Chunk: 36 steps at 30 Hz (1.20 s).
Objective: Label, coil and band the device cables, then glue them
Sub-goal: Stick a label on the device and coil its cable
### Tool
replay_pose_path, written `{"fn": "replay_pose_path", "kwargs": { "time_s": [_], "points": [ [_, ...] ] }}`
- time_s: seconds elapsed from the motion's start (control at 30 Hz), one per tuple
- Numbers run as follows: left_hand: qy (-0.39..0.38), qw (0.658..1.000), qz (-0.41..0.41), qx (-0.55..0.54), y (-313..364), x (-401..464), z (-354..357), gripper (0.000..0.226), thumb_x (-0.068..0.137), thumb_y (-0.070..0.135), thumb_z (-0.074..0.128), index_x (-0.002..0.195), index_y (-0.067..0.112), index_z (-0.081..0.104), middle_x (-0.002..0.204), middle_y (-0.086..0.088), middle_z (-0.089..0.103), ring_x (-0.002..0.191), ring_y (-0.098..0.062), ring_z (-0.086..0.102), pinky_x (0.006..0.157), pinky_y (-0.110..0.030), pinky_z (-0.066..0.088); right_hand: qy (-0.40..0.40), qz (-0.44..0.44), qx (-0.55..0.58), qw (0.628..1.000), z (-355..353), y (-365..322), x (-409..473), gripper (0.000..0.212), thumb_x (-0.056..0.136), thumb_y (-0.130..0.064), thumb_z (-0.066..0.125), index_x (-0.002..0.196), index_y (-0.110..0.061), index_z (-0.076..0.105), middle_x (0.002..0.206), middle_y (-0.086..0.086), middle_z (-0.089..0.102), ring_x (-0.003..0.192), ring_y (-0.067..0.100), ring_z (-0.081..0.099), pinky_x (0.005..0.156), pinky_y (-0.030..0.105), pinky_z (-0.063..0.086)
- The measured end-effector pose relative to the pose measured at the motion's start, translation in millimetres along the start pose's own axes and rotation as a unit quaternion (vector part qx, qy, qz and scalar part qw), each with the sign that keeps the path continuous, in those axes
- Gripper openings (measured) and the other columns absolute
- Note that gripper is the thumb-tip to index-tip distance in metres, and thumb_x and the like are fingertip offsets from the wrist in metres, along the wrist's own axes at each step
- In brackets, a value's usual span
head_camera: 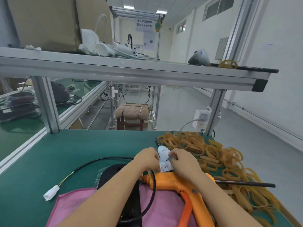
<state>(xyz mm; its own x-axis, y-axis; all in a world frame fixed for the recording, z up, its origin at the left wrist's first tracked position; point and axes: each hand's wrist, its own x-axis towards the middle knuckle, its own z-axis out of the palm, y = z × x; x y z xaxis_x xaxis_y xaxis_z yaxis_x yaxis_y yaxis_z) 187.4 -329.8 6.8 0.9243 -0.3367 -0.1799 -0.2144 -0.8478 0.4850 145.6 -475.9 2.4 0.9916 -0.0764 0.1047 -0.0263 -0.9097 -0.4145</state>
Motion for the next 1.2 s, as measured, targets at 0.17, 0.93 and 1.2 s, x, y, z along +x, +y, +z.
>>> {"fn": "replay_pose_path", "kwargs": {
  "time_s": [0.17, 0.93, 1.2],
  "points": [
    [-0.020, 0.987, -0.034, -0.154, -2.4, 3.6, -2.8, 0.011, 0.073, 0.005, 0.077, 0.079, -0.003, 0.071, 0.086, -0.015, 0.069, 0.079, -0.021, 0.061, 0.075, -0.036, 0.051, -0.001, -0.003, 0.027, 1.000, -7.8, 3.5, -16.4, 0.023, 0.089, -0.022, 0.052, 0.109, -0.024, 0.063, 0.110, -0.005, 0.061, 0.105, 0.016, 0.055, 0.098, 0.040, 0.040],
    [0.059, 0.935, 0.110, -0.331, 1.8, -1.8, 17.4, 0.044, 0.079, 0.023, 0.079, 0.054, 0.007, 0.046, 0.054, -0.003, 0.029, 0.051, -0.011, 0.025, 0.052, -0.023, 0.026, 0.087, -0.008, 0.288, 0.954, -8.6, 11.4, -24.8, 0.009, 0.089, -0.016, 0.066, 0.091, -0.013, 0.074, 0.085, -0.003, 0.072, 0.081, 0.008, 0.064, 0.069, 0.017, 0.047],
    [0.069, 0.993, 0.054, -0.074, 9.3, -7.4, 13.1, 0.050, 0.081, 0.049, 0.071, 0.052, 0.018, 0.043, 0.056, 0.005, 0.046, 0.062, -0.011, 0.046, 0.092, -0.040, 0.038, 0.233, 0.049, 0.291, 0.927, -5.4, 13.0, -27.4, 0.015, 0.090, -0.028, 0.065, 0.081, -0.017, 0.072, 0.080, -0.006, 0.069, 0.082, 0.013, 0.061, 0.079, 0.037, 0.048]
  ]
}}
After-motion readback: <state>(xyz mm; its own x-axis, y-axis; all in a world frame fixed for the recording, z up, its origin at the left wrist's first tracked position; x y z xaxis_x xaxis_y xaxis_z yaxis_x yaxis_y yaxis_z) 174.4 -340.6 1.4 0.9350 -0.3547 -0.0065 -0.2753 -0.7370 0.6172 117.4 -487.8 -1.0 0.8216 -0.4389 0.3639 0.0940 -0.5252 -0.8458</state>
